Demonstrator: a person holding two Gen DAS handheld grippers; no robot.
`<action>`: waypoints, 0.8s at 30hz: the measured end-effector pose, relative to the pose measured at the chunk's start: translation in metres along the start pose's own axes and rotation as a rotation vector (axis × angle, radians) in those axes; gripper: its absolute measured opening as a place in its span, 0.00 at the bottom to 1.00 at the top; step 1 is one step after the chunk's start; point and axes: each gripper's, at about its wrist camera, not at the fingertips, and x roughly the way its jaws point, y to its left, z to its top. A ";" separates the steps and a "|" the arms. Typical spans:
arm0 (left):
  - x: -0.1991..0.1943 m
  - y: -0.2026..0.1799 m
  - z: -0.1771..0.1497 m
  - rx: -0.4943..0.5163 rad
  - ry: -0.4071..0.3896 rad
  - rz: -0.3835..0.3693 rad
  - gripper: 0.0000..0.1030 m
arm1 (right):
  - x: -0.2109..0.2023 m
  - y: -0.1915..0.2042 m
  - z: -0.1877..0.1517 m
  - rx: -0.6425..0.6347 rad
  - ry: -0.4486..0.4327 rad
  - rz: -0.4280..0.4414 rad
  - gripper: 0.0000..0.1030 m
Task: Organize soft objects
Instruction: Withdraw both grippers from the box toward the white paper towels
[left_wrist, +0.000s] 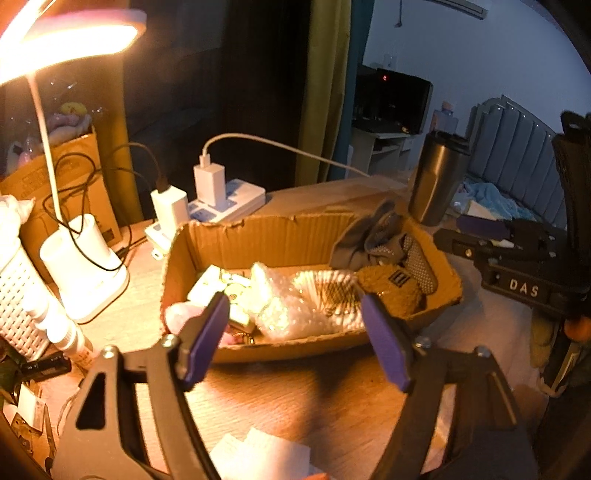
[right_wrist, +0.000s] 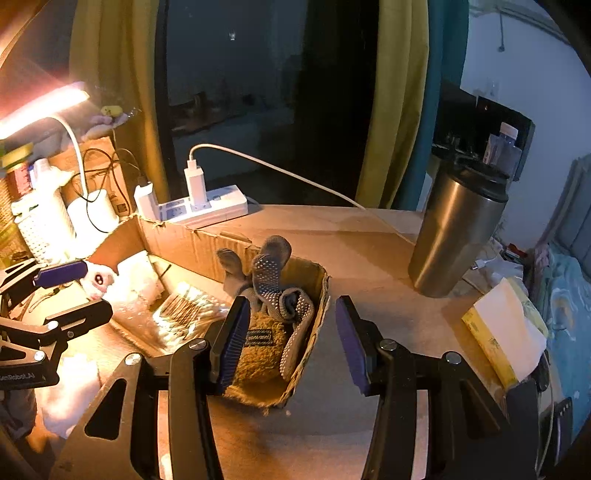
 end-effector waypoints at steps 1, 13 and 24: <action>-0.003 0.000 0.000 -0.002 -0.005 0.001 0.75 | -0.003 0.000 -0.001 0.001 -0.003 0.001 0.49; -0.039 -0.007 -0.005 -0.005 -0.046 0.009 0.75 | -0.044 0.008 -0.008 0.003 -0.054 0.012 0.50; -0.066 -0.020 -0.015 0.003 -0.068 0.001 0.75 | -0.074 0.017 -0.024 0.001 -0.068 0.021 0.50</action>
